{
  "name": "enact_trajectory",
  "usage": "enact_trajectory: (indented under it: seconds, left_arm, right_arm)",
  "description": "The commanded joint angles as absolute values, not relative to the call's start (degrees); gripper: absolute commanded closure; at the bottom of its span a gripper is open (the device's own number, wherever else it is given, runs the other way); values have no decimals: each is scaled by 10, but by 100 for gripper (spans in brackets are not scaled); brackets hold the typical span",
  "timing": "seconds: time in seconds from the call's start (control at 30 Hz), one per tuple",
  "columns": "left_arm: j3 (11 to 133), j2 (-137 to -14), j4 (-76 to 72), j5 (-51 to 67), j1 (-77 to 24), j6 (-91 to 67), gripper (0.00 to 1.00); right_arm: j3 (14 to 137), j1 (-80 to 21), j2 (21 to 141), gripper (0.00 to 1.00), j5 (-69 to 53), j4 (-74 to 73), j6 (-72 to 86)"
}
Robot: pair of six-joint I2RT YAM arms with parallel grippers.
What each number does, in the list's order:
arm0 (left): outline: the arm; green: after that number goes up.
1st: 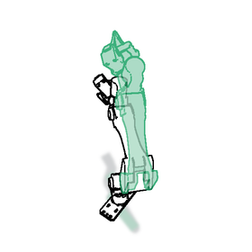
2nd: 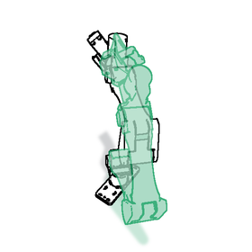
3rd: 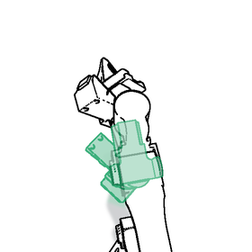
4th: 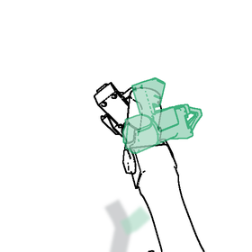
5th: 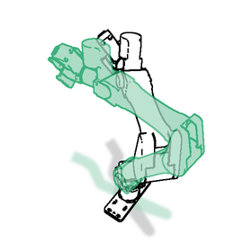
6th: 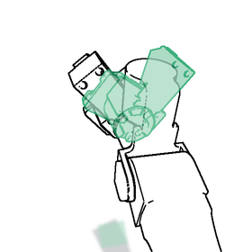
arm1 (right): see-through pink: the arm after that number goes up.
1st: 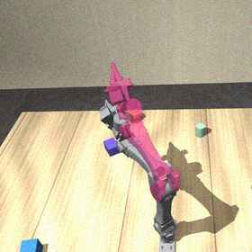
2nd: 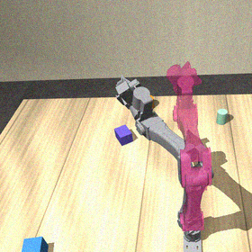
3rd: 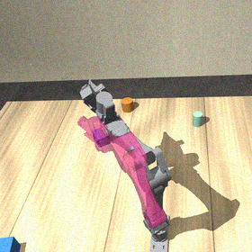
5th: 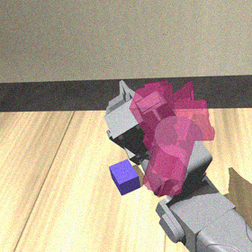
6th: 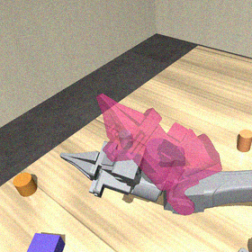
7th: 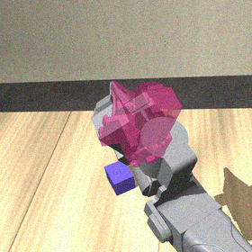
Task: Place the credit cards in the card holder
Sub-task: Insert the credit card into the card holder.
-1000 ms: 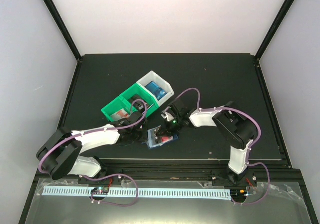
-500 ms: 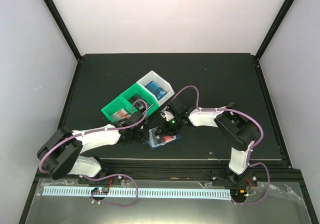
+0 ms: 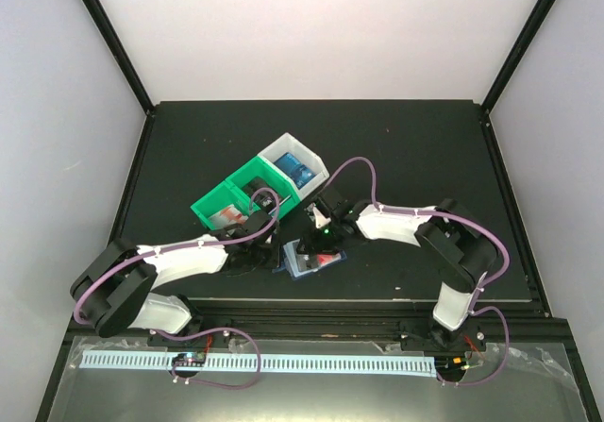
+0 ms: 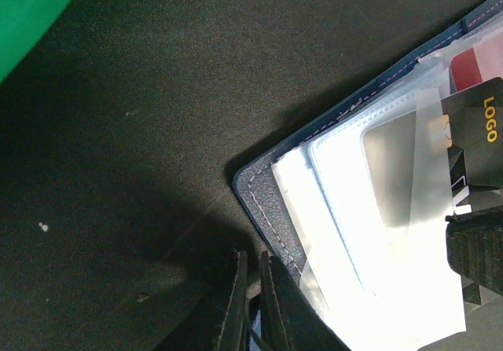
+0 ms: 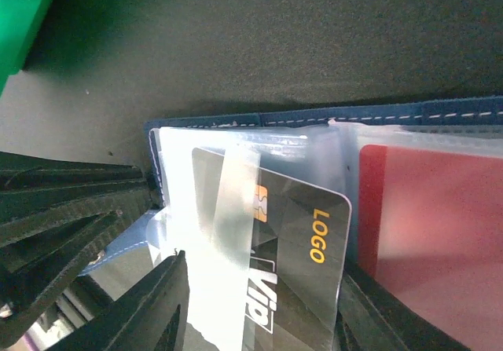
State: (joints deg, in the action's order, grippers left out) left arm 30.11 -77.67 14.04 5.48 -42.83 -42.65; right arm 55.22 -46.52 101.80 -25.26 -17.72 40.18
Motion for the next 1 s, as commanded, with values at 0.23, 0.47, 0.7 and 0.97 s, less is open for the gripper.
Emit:
enact_trajectory:
  seconds: [0.23,0.47,0.7,0.97]
  left_arm:
    - [297,-794,130,76,-432,-422,92]
    - [294,-794,127,77,-432,-424,93]
    - [290,-766,134,69,-432,-428,93]
    - [291,-737,132,72,-432,-432,92]
  right_arm:
    - [630,-522,1068,53,-156,-281,339]
    - [631,-532,1064,52,-129,-279,333]
    - [604,-531,1001,46,-48,-282,363]
    - [577,-536,960,59,-26,-289,368]
